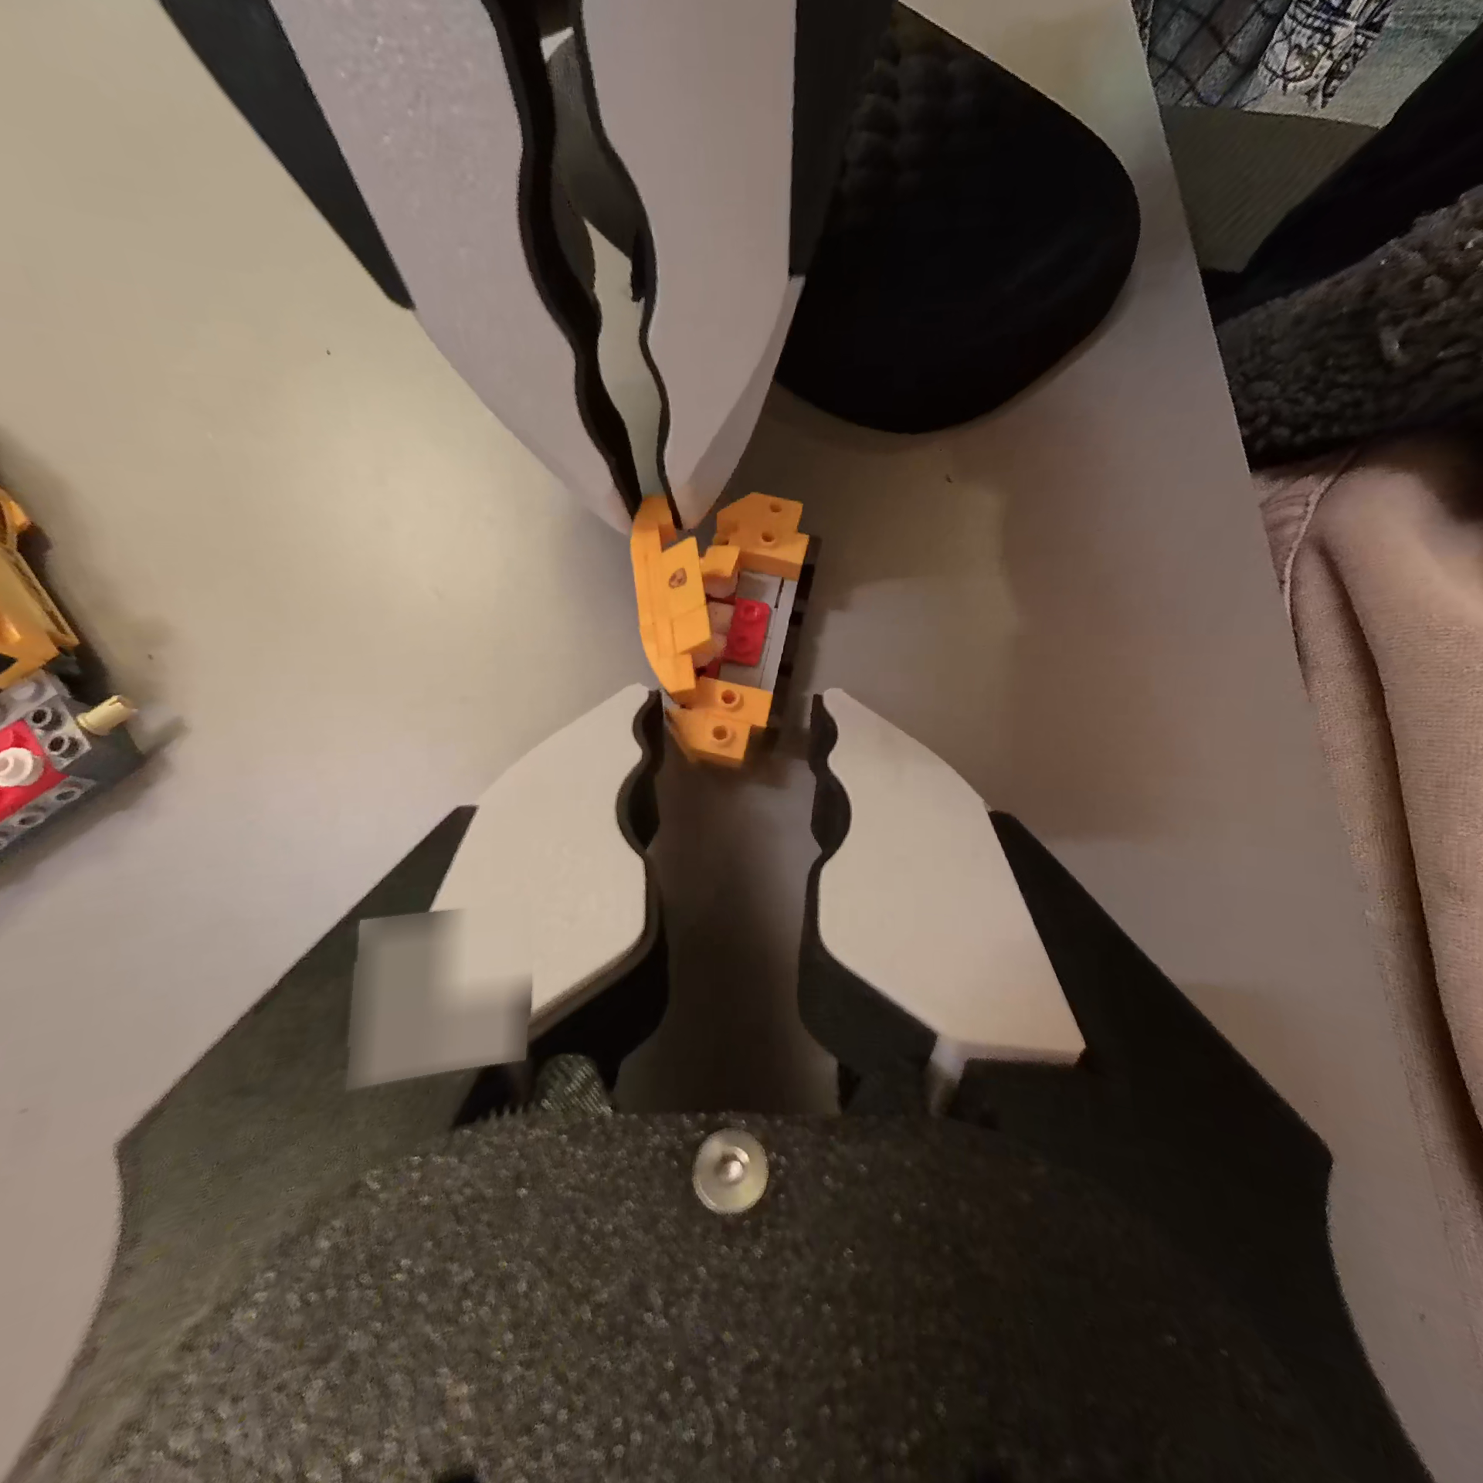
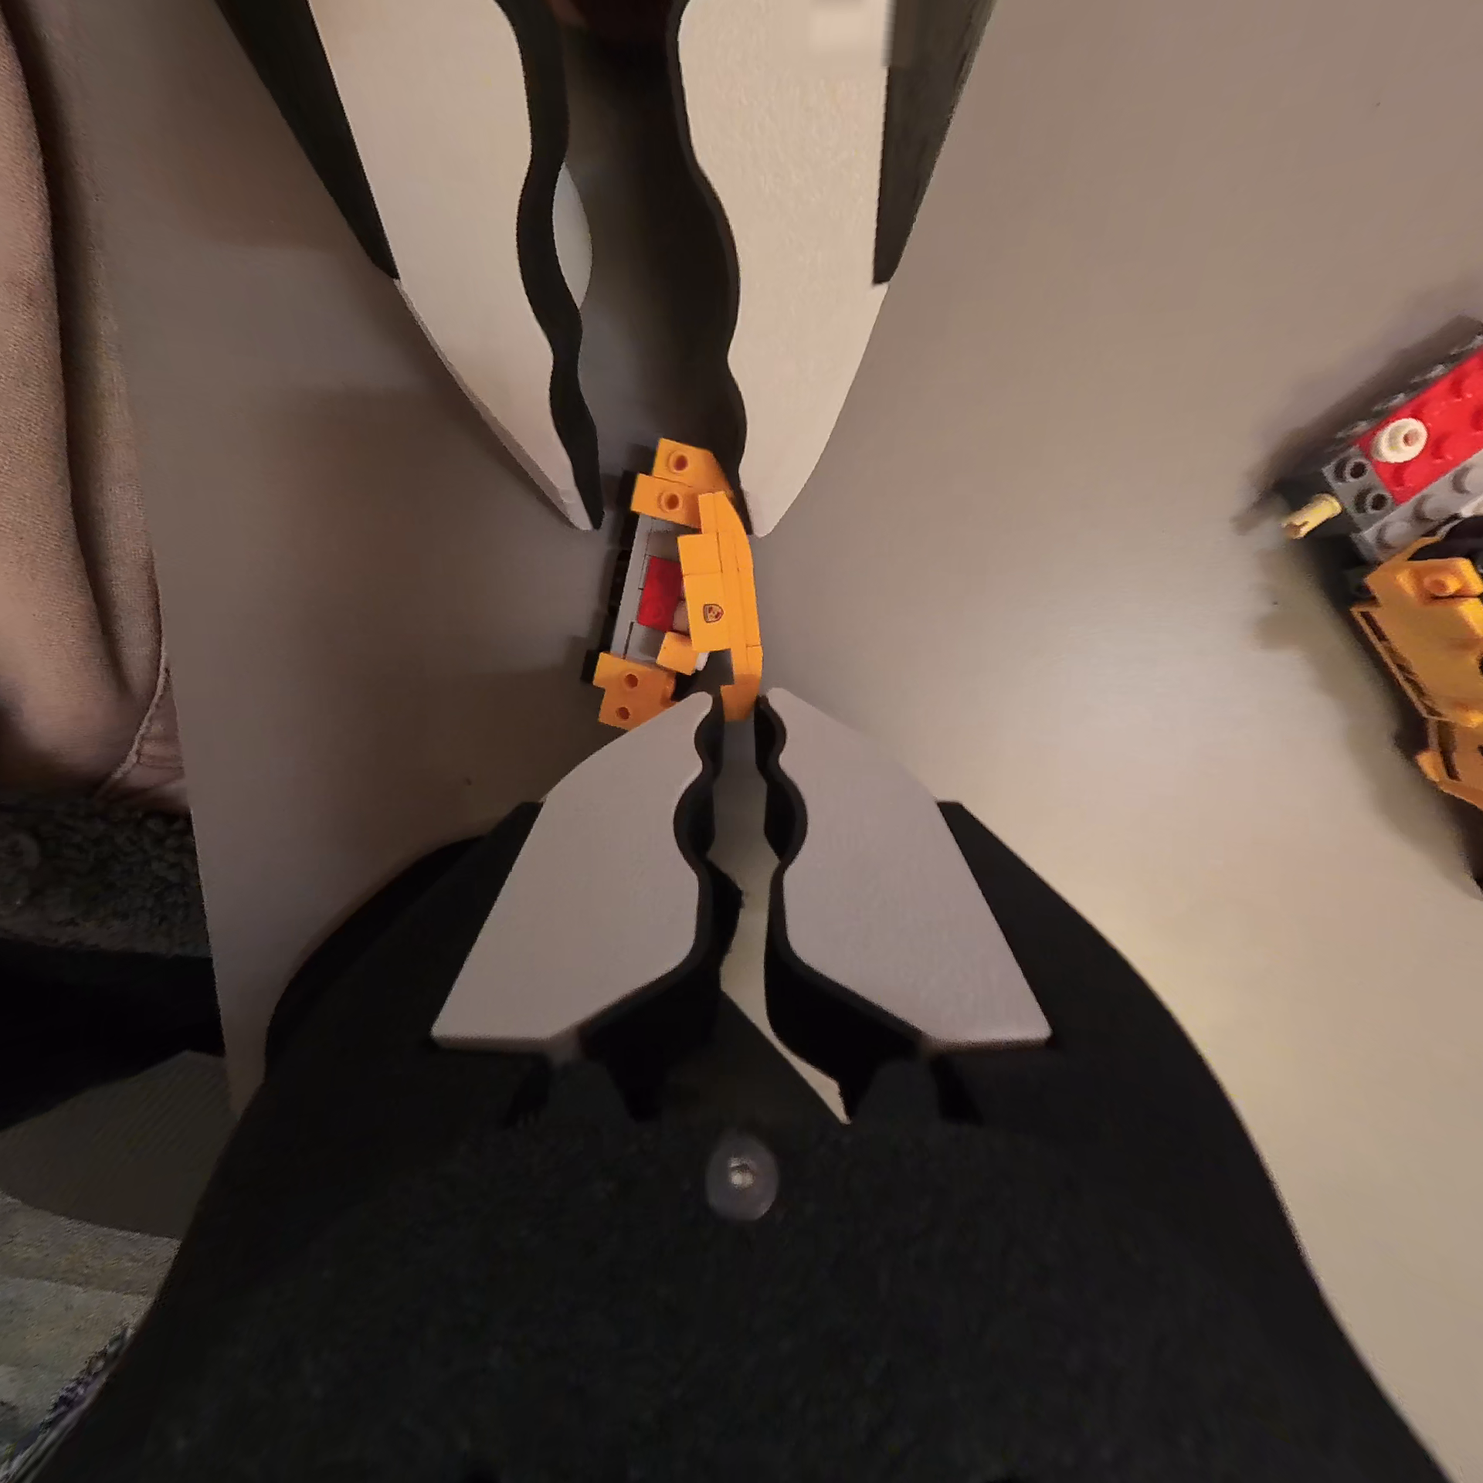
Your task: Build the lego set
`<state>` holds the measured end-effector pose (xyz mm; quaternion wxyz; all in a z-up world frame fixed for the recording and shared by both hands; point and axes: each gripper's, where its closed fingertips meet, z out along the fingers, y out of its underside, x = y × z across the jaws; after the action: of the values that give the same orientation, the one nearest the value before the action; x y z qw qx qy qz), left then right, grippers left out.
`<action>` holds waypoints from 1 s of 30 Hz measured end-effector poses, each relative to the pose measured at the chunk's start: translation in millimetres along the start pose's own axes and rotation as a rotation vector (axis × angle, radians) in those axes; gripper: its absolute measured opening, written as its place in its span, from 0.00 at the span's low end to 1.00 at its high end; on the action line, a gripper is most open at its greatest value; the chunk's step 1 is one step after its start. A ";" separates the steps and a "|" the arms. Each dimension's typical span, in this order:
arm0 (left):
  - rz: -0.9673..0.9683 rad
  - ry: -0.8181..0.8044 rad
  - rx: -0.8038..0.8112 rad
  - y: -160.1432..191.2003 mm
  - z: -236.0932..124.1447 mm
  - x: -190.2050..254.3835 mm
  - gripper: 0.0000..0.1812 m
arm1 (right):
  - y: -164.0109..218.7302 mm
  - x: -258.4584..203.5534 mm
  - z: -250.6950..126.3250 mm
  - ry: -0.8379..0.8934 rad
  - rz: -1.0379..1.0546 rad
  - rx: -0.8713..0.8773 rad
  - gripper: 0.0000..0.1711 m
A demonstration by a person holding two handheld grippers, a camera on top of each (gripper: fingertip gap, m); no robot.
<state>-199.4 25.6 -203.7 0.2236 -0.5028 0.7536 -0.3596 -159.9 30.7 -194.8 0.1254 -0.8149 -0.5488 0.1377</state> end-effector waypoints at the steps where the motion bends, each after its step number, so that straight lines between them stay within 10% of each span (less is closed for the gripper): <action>1: -0.001 -0.002 0.000 0.1 -0.1 -0.3 0.19 | -0.1 -1.0 0.3 0.001 0.003 -0.001 0.04; 30: 0.040 -0.069 -0.012 -5.9 12.1 -6.7 0.23 | 6.1 -5.3 3.5 0.059 0.067 -0.081 0.04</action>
<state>-184.8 26.5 -207.1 0.2536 -0.5012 0.7575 -0.3328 -157.8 23.7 -199.7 0.1035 -0.8409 -0.5225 0.0954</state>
